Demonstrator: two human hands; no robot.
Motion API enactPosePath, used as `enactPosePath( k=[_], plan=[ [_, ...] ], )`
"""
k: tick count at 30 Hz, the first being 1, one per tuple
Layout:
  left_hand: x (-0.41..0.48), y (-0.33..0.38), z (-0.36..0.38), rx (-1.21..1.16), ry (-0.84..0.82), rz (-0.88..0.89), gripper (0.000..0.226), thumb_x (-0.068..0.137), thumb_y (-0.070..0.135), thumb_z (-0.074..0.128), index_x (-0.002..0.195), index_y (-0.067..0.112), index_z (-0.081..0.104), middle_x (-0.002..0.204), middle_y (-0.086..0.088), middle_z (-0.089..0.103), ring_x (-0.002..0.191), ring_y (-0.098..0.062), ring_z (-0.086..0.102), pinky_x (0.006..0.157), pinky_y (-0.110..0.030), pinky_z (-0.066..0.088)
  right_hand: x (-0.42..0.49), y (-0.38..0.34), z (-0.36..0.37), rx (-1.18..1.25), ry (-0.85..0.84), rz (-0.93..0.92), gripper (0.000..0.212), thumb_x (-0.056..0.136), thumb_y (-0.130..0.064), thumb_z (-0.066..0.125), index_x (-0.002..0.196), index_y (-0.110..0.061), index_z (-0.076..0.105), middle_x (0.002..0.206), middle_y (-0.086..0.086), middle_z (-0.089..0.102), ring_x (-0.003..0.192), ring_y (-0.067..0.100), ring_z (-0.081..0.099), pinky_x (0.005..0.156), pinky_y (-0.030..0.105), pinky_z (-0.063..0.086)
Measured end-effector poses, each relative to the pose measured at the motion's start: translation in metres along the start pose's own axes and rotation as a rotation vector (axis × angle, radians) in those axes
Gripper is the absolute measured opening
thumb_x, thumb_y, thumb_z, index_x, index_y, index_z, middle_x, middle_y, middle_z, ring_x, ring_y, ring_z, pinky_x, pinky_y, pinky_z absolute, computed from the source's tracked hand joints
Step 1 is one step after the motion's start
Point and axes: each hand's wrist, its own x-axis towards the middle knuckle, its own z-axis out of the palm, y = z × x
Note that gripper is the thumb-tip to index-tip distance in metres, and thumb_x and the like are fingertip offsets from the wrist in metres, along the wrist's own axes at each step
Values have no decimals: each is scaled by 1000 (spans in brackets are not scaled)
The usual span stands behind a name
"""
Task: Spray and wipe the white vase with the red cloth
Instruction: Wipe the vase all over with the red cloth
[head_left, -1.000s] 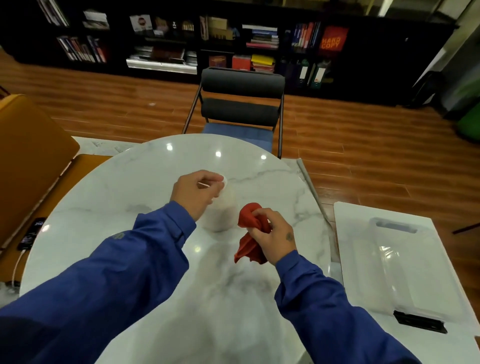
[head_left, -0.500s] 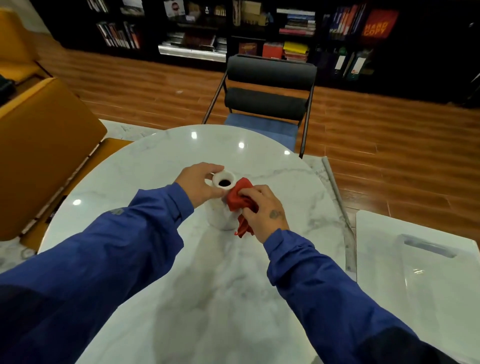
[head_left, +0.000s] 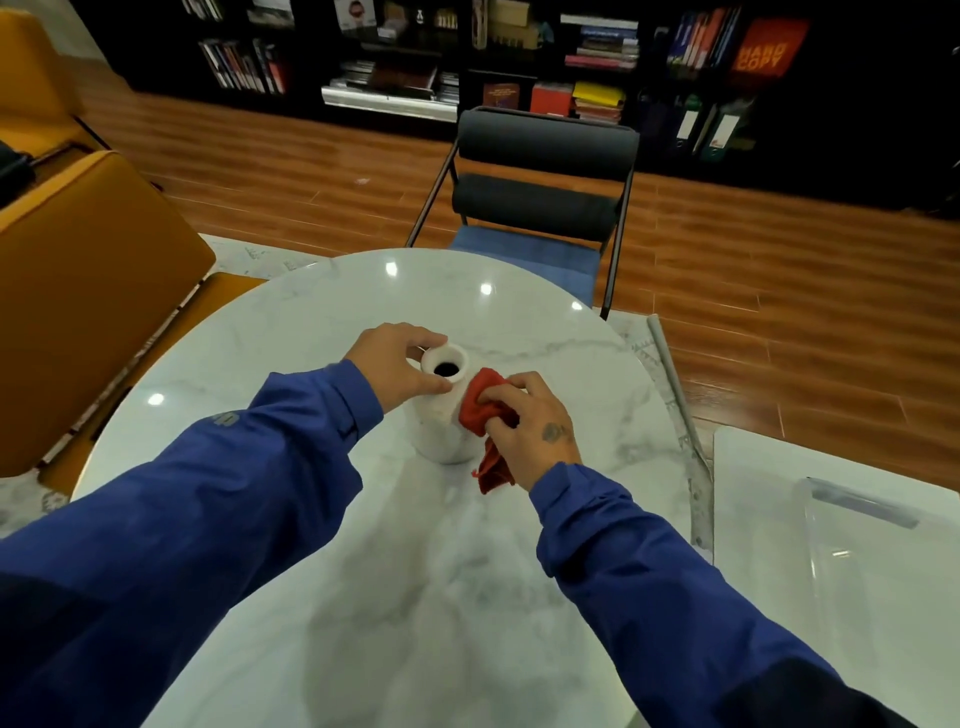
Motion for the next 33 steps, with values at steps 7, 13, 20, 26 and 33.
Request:
enactPosePath(
  k=[7, 13, 20, 26, 33],
  plan=[
    [0, 0, 0, -24, -6, -2, 58, 70, 23, 82, 124, 16, 62, 125, -1, 64, 110, -16, 62, 91, -22, 44, -9, 0, 8, 56, -2, -24, 35, 83, -11, 57, 111, -30, 66, 112, -16, 47, 94, 7, 52, 84, 18, 48],
    [1, -1, -2, -22, -17, -4, 59, 69, 23, 83, 124, 16, 63, 123, 0, 65, 108, -14, 62, 89, -21, 43, 15, -8, 8, 142, 61, 62, 33, 84, -7, 57, 108, -26, 69, 109, -14, 50, 96, 5, 51, 83, 5, 41],
    [2, -1, -2, -52, -21, -13, 60, 67, 22, 84, 122, 15, 64, 120, -2, 67, 107, -15, 64, 93, -24, 46, 4, -2, 13, 92, 53, -21, 30, 81, -8, 58, 103, -25, 69, 108, -12, 54, 97, 9, 54, 84, 15, 44],
    [1, -1, -2, -43, -20, -4, 60, 67, 23, 84, 123, 15, 63, 122, -2, 65, 108, -16, 63, 92, -23, 45, 5, -4, 16, 138, 101, 21, 32, 82, -8, 57, 106, -26, 69, 108, -16, 50, 100, 9, 53, 88, 20, 45],
    [2, -3, -2, -23, -17, 2, 59, 69, 24, 83, 124, 16, 63, 124, -2, 65, 108, -17, 63, 92, -25, 45, 15, -6, 17, 132, 141, 54, 31, 82, -5, 58, 105, -23, 70, 107, -15, 54, 98, 8, 53, 86, 15, 42]
  ],
)
